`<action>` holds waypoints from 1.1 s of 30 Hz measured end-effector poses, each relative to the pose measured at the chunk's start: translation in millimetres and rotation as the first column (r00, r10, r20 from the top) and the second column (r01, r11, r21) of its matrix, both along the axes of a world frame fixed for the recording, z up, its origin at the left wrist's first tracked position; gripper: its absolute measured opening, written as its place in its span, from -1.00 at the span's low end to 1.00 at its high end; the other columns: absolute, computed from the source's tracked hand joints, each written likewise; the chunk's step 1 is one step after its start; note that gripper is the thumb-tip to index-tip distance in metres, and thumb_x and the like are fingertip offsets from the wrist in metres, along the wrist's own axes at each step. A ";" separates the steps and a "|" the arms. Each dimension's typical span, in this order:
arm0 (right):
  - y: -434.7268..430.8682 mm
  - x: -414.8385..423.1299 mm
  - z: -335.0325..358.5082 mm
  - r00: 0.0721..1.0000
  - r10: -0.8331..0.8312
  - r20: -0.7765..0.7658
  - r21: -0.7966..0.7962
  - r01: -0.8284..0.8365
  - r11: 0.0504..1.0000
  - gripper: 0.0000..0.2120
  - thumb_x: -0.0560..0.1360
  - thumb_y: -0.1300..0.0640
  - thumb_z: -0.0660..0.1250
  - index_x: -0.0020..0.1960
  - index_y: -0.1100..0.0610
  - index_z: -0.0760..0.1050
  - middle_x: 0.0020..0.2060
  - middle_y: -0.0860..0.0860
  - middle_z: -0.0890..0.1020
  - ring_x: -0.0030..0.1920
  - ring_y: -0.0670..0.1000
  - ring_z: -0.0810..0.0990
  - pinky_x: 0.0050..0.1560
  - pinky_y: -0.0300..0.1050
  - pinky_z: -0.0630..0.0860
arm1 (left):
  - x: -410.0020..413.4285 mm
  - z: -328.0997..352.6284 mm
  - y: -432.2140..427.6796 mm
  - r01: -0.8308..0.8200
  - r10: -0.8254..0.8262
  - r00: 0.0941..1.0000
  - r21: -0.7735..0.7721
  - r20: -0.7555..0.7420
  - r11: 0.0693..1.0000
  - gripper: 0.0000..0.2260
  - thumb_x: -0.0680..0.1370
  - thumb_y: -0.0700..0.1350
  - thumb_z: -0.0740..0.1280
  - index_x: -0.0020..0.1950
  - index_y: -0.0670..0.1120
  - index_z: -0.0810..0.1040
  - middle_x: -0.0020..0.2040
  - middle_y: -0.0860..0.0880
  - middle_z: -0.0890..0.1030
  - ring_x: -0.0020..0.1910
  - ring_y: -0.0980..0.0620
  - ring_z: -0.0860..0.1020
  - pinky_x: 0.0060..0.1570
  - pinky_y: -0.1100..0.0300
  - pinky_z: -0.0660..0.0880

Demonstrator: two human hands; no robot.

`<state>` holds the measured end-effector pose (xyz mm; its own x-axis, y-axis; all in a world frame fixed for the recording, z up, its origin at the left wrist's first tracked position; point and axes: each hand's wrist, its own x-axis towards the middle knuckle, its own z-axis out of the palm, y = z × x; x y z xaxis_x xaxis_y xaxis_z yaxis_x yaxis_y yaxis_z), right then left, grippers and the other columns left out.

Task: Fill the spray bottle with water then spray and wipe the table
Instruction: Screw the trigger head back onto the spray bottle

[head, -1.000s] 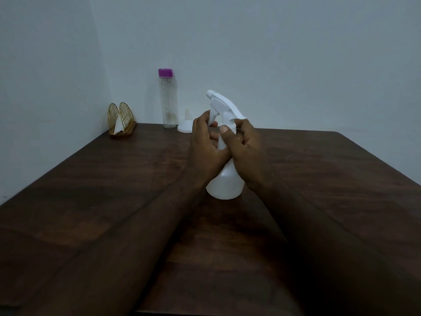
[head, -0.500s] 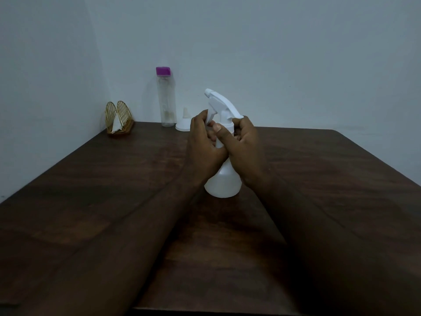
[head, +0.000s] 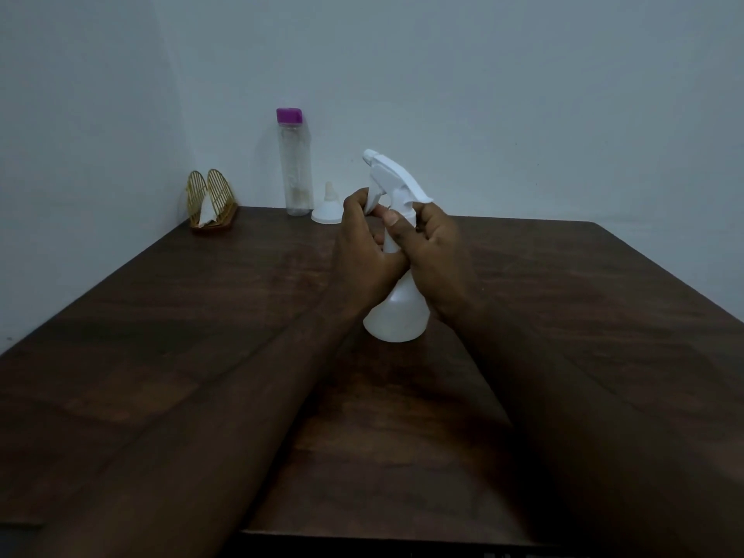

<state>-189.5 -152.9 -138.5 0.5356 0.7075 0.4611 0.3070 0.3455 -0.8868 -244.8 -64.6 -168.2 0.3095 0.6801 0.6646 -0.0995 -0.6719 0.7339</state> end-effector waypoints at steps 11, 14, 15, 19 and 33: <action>3.6 -2.3 -4.6 0.998 -0.054 0.042 0.011 0.053 0.999 -0.79 0.61 0.10 0.28 0.19 0.17 0.52 -0.01 0.07 0.68 -0.02 -0.02 0.69 0.04 -0.07 0.63 | 1.1 0.2 0.4 0.033 -0.033 0.999 -0.032 0.006 0.999 -0.31 0.32 0.10 0.50 0.33 -0.08 0.29 0.17 -0.03 0.55 0.08 -0.05 0.62 -0.01 -0.06 0.62; 0.8 0.8 -3.2 0.995 -0.021 0.093 -0.023 0.023 0.999 -0.75 0.64 0.10 0.23 0.21 0.21 0.55 -0.02 0.09 0.70 -0.03 -0.04 0.69 0.03 -0.13 0.63 | 0.2 -0.5 1.5 0.021 -0.021 1.000 -0.013 0.000 1.000 -0.34 0.35 0.02 0.51 0.33 -0.11 0.29 0.12 0.01 0.54 0.04 -0.03 0.63 -0.04 -0.06 0.62; 1.5 0.3 -3.6 0.993 -0.046 0.107 -0.027 0.049 0.998 -0.74 0.64 0.09 0.24 0.20 0.22 0.55 -0.04 0.09 0.70 -0.04 -0.03 0.69 0.03 -0.09 0.63 | -0.1 -0.2 1.7 0.023 -0.023 1.000 -0.020 -0.006 1.000 -0.33 0.35 0.04 0.51 0.34 -0.11 0.29 0.13 -0.01 0.55 0.05 -0.03 0.62 -0.02 -0.06 0.62; 9.5 -4.8 -7.9 0.986 -0.136 0.097 0.010 0.136 0.991 -0.73 0.60 0.05 0.30 0.15 0.23 0.56 -0.07 0.10 0.69 -0.07 0.01 0.69 0.00 0.03 0.64 | -2.1 2.4 -2.2 0.027 -0.027 1.000 -0.046 -0.002 0.999 -0.30 0.32 0.15 0.46 0.33 -0.10 0.31 0.14 -0.08 0.57 0.03 -0.02 0.62 -0.01 -0.04 0.62; 5.5 -4.9 -7.2 0.991 -0.098 0.088 0.044 0.094 0.995 -0.84 0.62 0.07 0.27 0.10 0.10 0.57 -0.08 0.01 0.69 -0.07 -0.08 0.68 -0.01 -0.14 0.63 | -2.2 4.8 -1.8 0.028 -0.027 1.000 -0.043 0.009 0.999 -0.32 0.34 0.12 0.48 0.32 -0.13 0.31 0.10 -0.02 0.58 0.02 0.05 0.62 -0.01 0.01 0.62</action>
<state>-194.4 -147.3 -145.7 0.5553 0.6348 0.5374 0.4186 0.3450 -0.8401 -247.0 -66.4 -163.4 0.3227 0.6996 0.6375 -0.1239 -0.6365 0.7612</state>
